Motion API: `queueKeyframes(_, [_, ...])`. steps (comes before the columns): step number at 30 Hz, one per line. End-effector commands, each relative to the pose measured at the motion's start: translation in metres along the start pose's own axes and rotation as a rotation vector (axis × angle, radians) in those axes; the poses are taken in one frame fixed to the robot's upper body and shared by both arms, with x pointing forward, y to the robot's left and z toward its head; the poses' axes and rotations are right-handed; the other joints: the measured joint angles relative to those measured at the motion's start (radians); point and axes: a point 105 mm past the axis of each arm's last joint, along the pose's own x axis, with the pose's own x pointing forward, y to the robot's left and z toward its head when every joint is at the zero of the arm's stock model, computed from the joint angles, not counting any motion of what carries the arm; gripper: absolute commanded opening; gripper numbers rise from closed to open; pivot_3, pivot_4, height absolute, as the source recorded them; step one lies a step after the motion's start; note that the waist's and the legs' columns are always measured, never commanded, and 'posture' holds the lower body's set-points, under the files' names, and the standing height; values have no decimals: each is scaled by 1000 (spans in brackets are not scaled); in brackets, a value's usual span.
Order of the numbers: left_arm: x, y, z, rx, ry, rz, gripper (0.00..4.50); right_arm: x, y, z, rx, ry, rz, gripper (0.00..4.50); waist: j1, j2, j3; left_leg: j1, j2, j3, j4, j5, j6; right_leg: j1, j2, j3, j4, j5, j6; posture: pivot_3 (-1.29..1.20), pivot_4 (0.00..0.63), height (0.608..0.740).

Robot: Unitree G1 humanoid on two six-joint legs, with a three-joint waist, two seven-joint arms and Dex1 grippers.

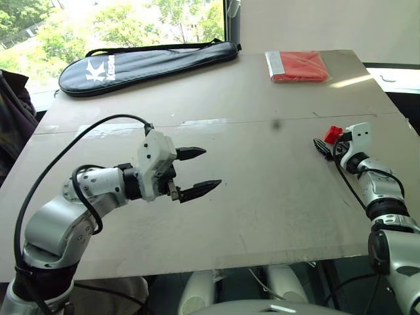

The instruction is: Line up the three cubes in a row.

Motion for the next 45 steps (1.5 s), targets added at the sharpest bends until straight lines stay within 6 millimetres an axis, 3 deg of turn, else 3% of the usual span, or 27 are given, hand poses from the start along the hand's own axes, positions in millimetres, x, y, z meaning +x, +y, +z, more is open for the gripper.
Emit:
queueKeyframes(1, [-1,0,5,35,-18,-2,4415,0,-8,13,16,-62,-98,4500,0,0,0,0,0,0,0,0,0,0,0,0,0,0,0,0,150,740])
queueKeyframes(5, [-1,0,4,34,-17,-5,4415,-1,-7,7,102,-70,-266,4500,0,0,0,0,0,0,0,0,-1,0,0,0,0,0,0,0,150,740])
queueKeyframes(8, [-1,1,3,36,-20,-6,4415,-1,8,-1,131,-65,-305,4500,-1,0,0,0,1,0,0,0,-1,0,0,0,0,0,0,0,150,740])
queueKeyframes(15, [-2,8,5,58,-18,-3,4415,-1,18,0,166,-75,-359,4500,-1,0,0,0,0,0,0,0,0,0,0,0,0,0,0,0,150,740])
queueKeyframes(22, [3,6,5,62,-30,-13,4500,-3,13,-6,89,-19,-404,1410,0,0,0,0,-1,0,0,0,0,0,0,0,0,0,0,0,150,740])
queueKeyframes(27, [3,8,5,63,-25,-14,4500,-3,15,1,42,-42,-349,1302,0,0,0,0,-1,0,0,-1,1,0,0,0,0,0,0,0,150,740])
queueKeyframes(32, [1,8,2,59,-20,-14,4500,-17,52,9,5,-129,22,1302,0,0,0,0,0,-1,-1,-1,2,0,0,-1,-1,0,0,0,150,740])
queueKeyframes(35, [2,3,-7,44,-3,-54,4500,-51,85,6,-83,-119,490,1302,2,0,0,0,0,-1,-2,-2,3,0,0,-1,-1,0,0,0,150,740])
queueKeyframes(40, [5,-6,-24,60,36,-136,4500,-85,109,-4,-142,-63,960,1302,-3,-1,1,2,0,1,-2,-2,3,1,0,0,-1,0,0,0,150,740])
queueKeyframes(45, [7,-10,-26,104,32,-188,4500,-80,123,-5,-204,25,1239,1302,-2,-1,1,3,1,1,-2,-2,3,1,2,0,0,0,0,0,150,740])
